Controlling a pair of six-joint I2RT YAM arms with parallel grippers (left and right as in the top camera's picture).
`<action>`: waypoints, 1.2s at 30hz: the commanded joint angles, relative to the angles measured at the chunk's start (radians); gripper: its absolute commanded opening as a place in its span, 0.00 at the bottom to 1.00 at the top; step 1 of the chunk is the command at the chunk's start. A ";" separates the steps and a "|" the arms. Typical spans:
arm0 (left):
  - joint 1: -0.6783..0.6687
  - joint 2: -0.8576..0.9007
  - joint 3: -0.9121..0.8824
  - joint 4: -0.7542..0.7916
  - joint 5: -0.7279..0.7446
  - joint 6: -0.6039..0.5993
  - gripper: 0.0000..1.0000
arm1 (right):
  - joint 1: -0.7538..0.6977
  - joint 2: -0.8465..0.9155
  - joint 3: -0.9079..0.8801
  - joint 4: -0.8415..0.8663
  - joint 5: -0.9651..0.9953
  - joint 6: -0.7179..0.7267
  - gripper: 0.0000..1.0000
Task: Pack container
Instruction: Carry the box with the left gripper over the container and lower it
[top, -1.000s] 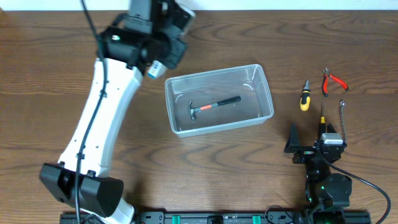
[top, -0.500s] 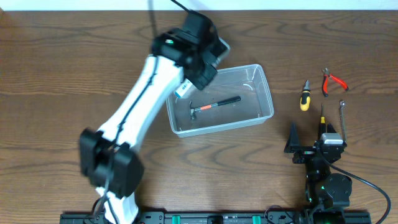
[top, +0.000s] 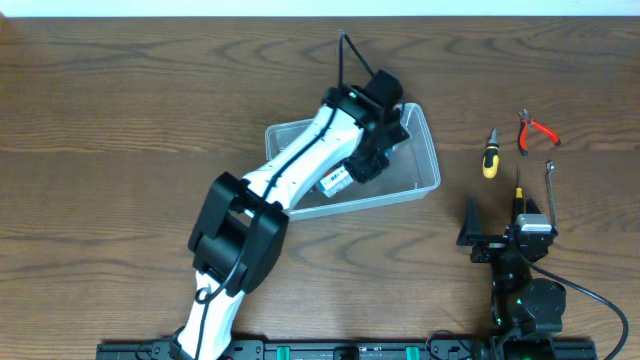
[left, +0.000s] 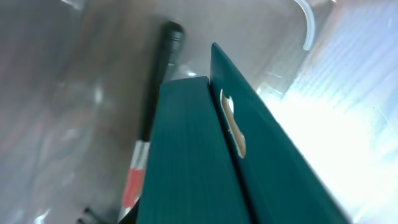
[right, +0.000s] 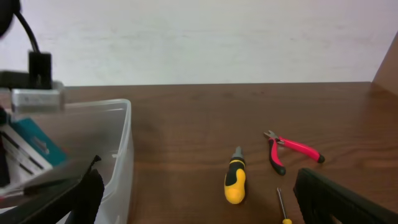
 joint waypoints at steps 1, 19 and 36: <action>-0.011 0.009 -0.002 -0.006 -0.001 -0.001 0.06 | -0.008 -0.006 -0.002 -0.002 0.011 0.002 0.99; -0.013 0.009 -0.023 -0.016 0.025 -0.002 0.06 | -0.008 -0.006 -0.002 -0.003 0.010 0.002 0.99; -0.013 0.011 -0.052 0.040 0.025 -0.002 0.06 | -0.008 -0.006 -0.002 -0.003 0.011 0.002 0.99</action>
